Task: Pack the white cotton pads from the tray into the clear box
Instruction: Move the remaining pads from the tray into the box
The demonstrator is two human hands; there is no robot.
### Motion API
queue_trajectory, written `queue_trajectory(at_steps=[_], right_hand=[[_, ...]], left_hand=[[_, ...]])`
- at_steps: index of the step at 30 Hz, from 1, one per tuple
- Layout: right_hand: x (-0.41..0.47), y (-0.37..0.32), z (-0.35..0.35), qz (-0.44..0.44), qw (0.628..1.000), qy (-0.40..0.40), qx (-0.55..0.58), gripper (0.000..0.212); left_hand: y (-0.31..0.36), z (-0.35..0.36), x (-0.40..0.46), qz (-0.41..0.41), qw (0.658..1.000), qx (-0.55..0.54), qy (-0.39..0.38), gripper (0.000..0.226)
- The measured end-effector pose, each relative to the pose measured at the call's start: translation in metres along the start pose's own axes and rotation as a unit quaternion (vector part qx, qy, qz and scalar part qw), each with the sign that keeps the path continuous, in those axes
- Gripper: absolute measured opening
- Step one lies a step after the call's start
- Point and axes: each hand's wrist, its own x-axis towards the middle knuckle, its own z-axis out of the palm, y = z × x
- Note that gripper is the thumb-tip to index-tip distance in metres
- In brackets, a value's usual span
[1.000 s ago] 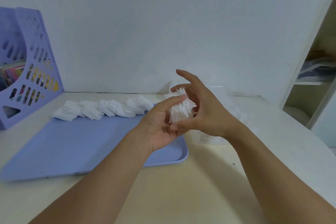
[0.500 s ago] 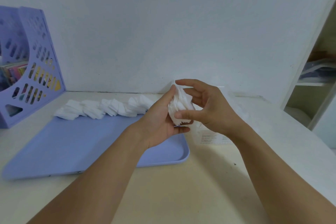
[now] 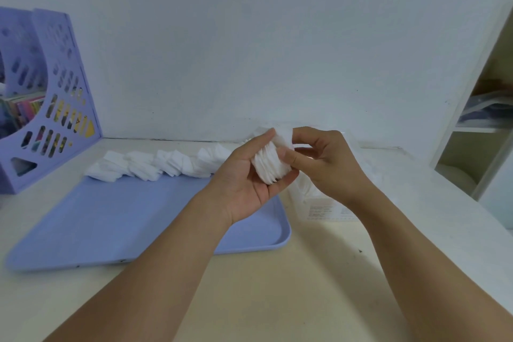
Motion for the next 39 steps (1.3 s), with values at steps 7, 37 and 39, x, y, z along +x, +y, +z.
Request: queue_trajectory(at_steps=[7, 37, 39], right_hand=[[-0.001, 0.002, 0.005, -0.064, 0.982, 0.138, -0.109, 0.023], [0.0, -0.005, -0.008, -0.008, 0.994, 0.099, -0.04, 0.011], [0.0, -0.004, -0.006, -0.037, 0.983, 0.16, -0.079, 0.011]], left_hand=[[-0.002, 0.005, -0.004, 0.017, 0.999, -0.019, 0.024, 0.059], [0.0, 0.0, 0.0, 0.025, 0.998, -0.015, 0.049, 0.061], [0.0, 0.001, 0.0, 0.025, 0.998, -0.024, 0.057, 0.062]])
